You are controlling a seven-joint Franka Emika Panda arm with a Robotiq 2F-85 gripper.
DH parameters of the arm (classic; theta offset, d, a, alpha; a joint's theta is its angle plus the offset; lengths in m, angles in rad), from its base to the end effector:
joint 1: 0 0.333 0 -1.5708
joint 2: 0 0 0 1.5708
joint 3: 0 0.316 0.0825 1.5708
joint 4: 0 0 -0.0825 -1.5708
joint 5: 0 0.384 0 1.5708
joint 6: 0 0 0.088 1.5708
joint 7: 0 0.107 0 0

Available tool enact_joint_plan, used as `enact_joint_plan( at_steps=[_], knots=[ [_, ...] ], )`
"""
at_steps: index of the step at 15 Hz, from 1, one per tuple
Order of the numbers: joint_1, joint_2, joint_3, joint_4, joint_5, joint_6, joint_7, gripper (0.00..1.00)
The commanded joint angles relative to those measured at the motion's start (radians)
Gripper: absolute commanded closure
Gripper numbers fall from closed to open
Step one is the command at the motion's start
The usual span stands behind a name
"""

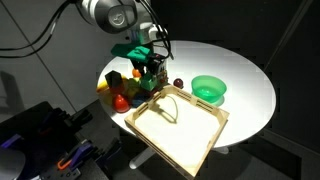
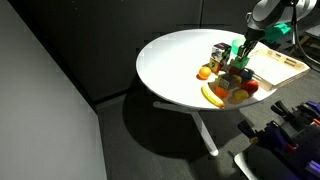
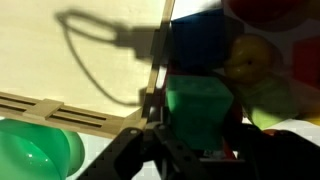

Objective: Put the dark green toy block in the box

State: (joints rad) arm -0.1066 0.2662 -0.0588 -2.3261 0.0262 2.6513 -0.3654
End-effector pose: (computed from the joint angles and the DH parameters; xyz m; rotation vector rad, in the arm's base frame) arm 0.5204 -0.0881 0.2304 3.1098 0.2803 0.0889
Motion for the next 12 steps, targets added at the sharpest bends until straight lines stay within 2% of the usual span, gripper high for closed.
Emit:
enact_joint_plan(
  at_steps=[1, 6, 12],
  knots=[
    [-0.019, -0.038, 0.014, 0.000, -0.011, -0.002, -0.007, 0.73],
    [-0.039, -0.041, 0.007, 0.003, 0.007, -0.005, -0.024, 0.73],
    [-0.101, -0.035, -0.013, 0.008, 0.017, -0.007, -0.037, 0.73]
  ],
)
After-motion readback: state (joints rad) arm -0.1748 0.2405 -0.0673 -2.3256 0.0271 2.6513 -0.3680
